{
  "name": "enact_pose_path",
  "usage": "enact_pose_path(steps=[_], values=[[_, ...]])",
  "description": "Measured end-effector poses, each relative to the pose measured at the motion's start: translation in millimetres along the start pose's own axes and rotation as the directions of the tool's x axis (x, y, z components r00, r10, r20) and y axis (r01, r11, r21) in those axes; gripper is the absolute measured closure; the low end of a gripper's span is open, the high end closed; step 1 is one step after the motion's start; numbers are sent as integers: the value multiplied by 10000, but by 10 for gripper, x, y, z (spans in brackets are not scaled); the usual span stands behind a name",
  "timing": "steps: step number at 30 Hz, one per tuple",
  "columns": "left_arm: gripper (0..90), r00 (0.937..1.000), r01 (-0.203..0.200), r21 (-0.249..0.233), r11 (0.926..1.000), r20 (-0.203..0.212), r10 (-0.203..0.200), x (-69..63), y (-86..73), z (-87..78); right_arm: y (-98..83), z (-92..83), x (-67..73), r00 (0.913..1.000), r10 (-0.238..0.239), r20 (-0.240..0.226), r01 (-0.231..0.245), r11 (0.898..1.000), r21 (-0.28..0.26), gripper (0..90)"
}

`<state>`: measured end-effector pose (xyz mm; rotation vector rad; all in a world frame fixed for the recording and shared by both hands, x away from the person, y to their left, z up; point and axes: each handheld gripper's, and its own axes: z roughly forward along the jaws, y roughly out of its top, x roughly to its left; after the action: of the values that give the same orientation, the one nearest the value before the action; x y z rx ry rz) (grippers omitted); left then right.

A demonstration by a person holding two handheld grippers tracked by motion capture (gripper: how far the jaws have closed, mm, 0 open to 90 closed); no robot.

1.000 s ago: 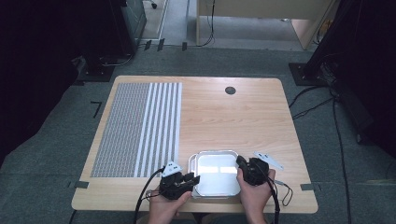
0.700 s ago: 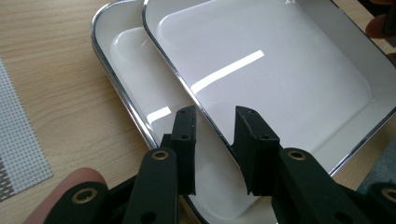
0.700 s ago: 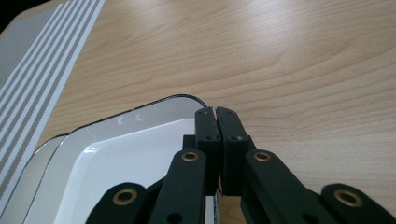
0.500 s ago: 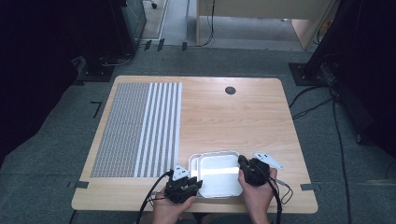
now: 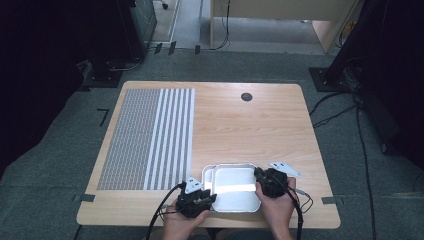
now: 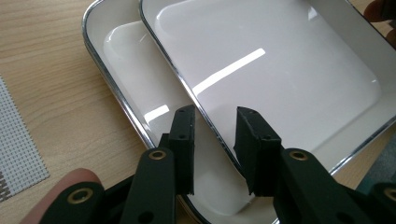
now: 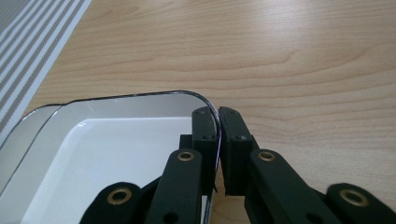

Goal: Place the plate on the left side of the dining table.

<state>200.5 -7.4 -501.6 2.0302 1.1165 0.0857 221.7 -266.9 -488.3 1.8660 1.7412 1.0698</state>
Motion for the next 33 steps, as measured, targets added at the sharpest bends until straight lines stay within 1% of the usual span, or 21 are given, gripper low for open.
enact_pose_path(steps=[2,3,5,7,11,14,17,23,27,28,33], values=[[686,10000,15,27,10000,27,-15,3,3,-1,-8,-1,-3,10000,75,-22,-76,10000,-46,871],[696,10000,7,17,10000,-9,-7,3,1,-1,-21,-4,-2,9998,205,-3,-205,9998,-85,872],[721,10000,18,10,10000,-75,-18,6,1,-1,-38,-8,0,9995,320,12,-320,9994,-166,872],[744,9999,122,-4,9999,-87,-122,7,3,-3,-47,-13,11,9991,415,45,-414,9990,-196,873],[764,9993,379,53,9993,-54,-378,22,14,-14,-54,-32,21,9988,480,73,-478,9985,-278,873],[777,9989,456,95,9989,-81,-455,37,40,-50,-41,-58,42,9991,432,45,-430,9986,-314,873],[787,9989,461,99,9989,-60,-460,43,64,-82,-17,-88,55,9988,489,-79,-491,9983,-308,874],[789,9991,406,161,9990,-103,-404,51,112,-131,30,-123,105,9992,398,-85,-401,9983,-418,874],[789,9993,333,104,9994,-145,-331,67,162,-187,64,-133,134,9991,404,-139,-411,9979,-506,874],[789,9994,309,66,9995,-164,-308,74,177,-205,76,-137,147,9988,468,-153,-476,9975,-518,874],[789,9993,312,-41,9995,-196,-312,119,218,-264,153,-132,217,9990,392,-235,-405,9973,-618,874]])
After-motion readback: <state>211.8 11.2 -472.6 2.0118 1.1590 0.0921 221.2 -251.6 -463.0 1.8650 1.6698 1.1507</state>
